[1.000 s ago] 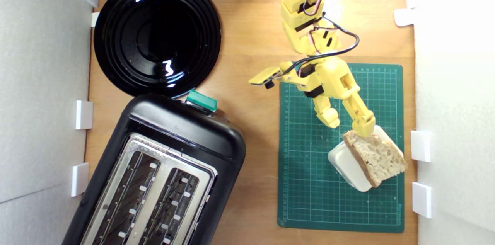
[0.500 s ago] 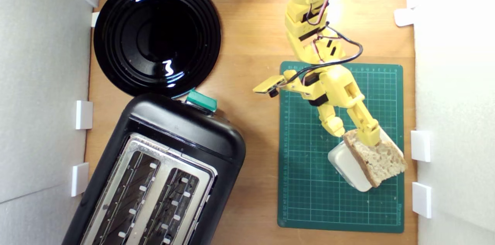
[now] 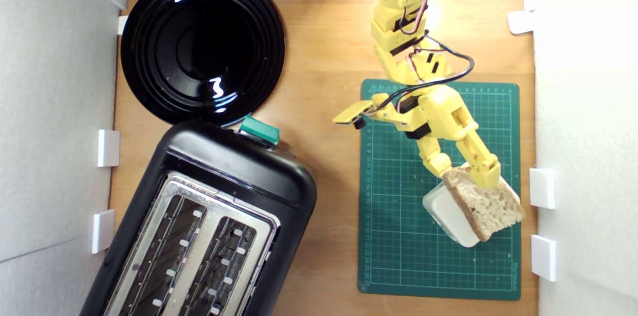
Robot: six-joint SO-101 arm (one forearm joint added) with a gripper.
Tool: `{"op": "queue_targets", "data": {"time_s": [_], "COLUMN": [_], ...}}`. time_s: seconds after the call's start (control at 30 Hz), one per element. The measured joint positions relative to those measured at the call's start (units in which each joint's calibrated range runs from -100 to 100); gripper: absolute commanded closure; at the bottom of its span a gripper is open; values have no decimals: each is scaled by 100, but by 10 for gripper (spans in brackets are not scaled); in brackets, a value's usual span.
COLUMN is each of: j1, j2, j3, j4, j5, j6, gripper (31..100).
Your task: Pick bread and place in toaster
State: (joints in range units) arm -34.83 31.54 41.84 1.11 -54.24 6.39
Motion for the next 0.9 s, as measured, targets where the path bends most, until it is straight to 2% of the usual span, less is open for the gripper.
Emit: {"op": "queue_targets", "data": {"time_s": [0.17,0.33,0.5,0.9], "j1": [0,0,0,0], "j2": [0,0,0,0], "j3": [0,0,0,0], "j4": [9,-9,-9,-9], "j5": [0,0,0,0], "j6": [0,0,0,0], "gripper": [441,483,560,695]}}
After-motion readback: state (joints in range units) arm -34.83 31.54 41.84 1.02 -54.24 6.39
